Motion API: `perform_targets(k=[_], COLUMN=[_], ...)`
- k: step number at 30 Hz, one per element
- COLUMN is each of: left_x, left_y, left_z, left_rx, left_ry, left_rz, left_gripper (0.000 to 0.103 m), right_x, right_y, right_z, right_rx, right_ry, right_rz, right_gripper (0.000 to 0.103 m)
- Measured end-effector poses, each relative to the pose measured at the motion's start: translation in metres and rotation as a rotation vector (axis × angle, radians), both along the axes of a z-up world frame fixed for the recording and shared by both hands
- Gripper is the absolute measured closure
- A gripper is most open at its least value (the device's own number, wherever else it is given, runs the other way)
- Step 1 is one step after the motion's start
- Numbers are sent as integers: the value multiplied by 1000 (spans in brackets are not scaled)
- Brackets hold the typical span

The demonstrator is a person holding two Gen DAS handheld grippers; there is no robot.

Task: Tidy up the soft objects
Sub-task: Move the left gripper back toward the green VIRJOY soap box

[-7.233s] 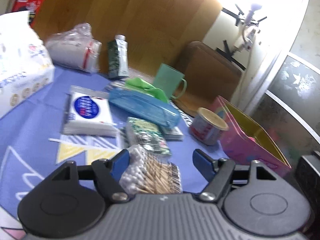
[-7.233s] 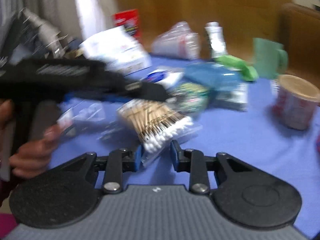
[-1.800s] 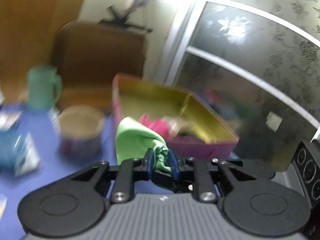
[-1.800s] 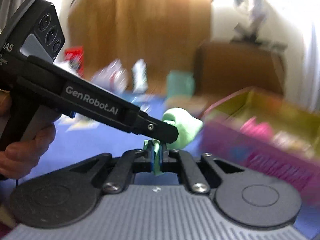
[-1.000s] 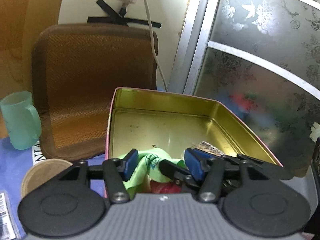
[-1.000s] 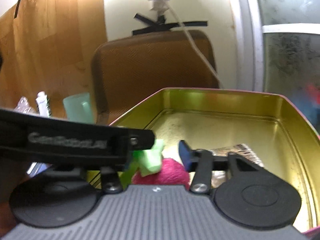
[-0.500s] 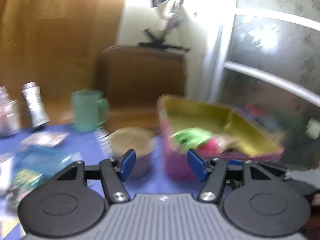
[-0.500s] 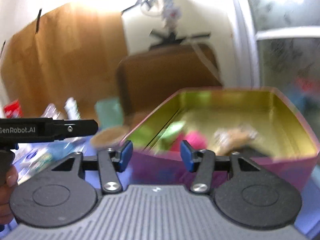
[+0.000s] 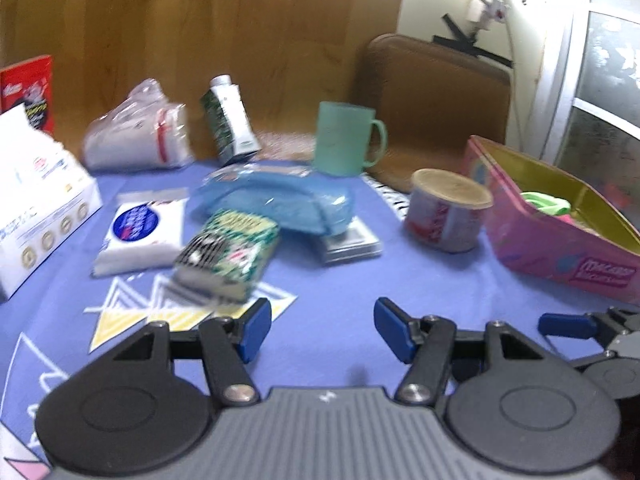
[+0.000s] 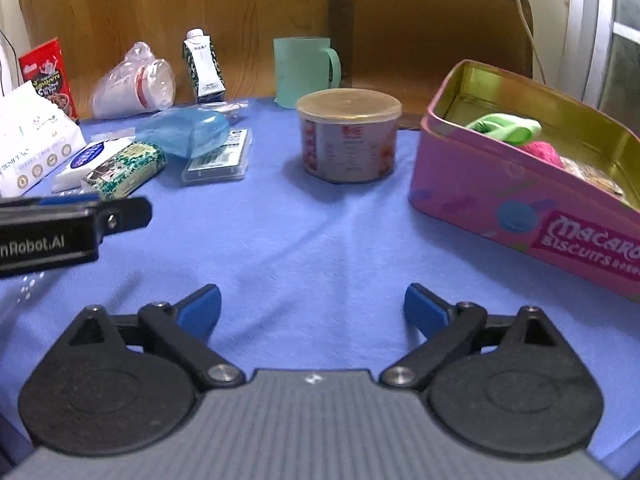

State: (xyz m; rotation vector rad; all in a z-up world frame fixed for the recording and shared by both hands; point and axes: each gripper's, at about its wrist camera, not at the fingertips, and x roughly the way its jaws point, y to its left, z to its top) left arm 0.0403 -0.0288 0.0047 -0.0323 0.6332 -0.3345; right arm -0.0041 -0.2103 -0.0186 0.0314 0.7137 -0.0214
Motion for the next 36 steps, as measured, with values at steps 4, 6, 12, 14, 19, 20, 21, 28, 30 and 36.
perform_targets(k=[4, 6, 12, 14, 19, 20, 21, 28, 30, 36], left_x=[4, 8, 12, 13, 16, 16, 17, 19, 19, 19], left_y=[11, 15, 23, 25, 28, 28, 29, 33, 35, 38], left_z=[-6, -8, -12, -12, -13, -14, -13, -14, -14, -14], left_rx=[4, 1, -2, 0, 4, 4, 4, 2, 0, -8], left_ry=[13, 24, 31, 29, 25, 25, 24, 23, 23, 21], left_rz=[28, 40, 56, 57, 63, 64, 65, 72, 73, 74], left_gripper=[45, 45, 44, 40, 37, 37, 36, 33, 33, 32], right_x=[6, 7, 12, 15, 19, 19, 20, 24, 26, 29], right_y=[14, 21, 34, 37, 42, 43, 45, 54, 55, 61], right_z=[0, 1, 2, 2, 4, 4, 4, 4, 5, 6], right_rx=[-27, -29, -37, -38, -43, -43, -43, -56, -57, -69], right_ry=[9, 14, 21, 24, 27, 28, 28, 27, 27, 25], right_rz=[-8, -7, 1, 1, 4, 5, 7, 19, 23, 33], right_gripper=[0, 0, 0, 0, 0, 0, 0, 0, 0, 0])
